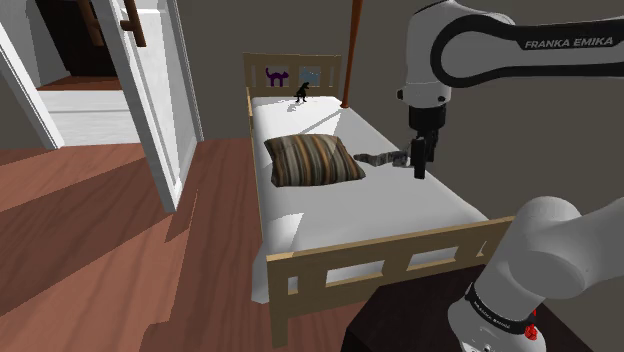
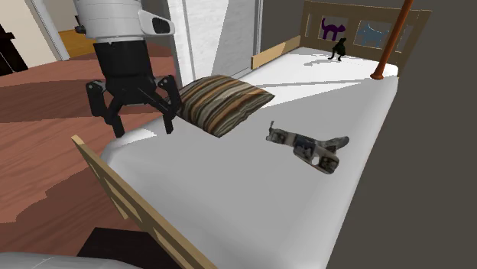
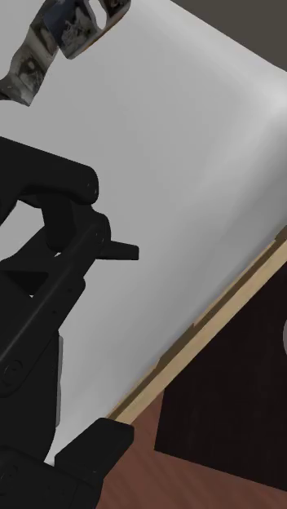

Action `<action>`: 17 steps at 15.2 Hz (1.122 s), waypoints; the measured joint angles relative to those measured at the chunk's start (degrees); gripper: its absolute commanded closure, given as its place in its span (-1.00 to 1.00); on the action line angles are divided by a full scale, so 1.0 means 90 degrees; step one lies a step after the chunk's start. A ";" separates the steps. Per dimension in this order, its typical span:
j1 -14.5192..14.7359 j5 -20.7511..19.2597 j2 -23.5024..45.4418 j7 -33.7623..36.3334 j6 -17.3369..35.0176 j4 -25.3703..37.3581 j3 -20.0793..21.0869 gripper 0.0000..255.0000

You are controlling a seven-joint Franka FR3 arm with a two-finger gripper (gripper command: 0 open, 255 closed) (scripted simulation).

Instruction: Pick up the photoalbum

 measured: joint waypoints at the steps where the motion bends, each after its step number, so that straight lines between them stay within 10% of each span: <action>1: 0.0000 0.0000 0.0000 0.0000 0.0000 0.0000 0.0000 -1.00; 17: -0.0099 -0.1046 0.1237 -0.3907 0.2291 0.0170 -0.2835 -1.00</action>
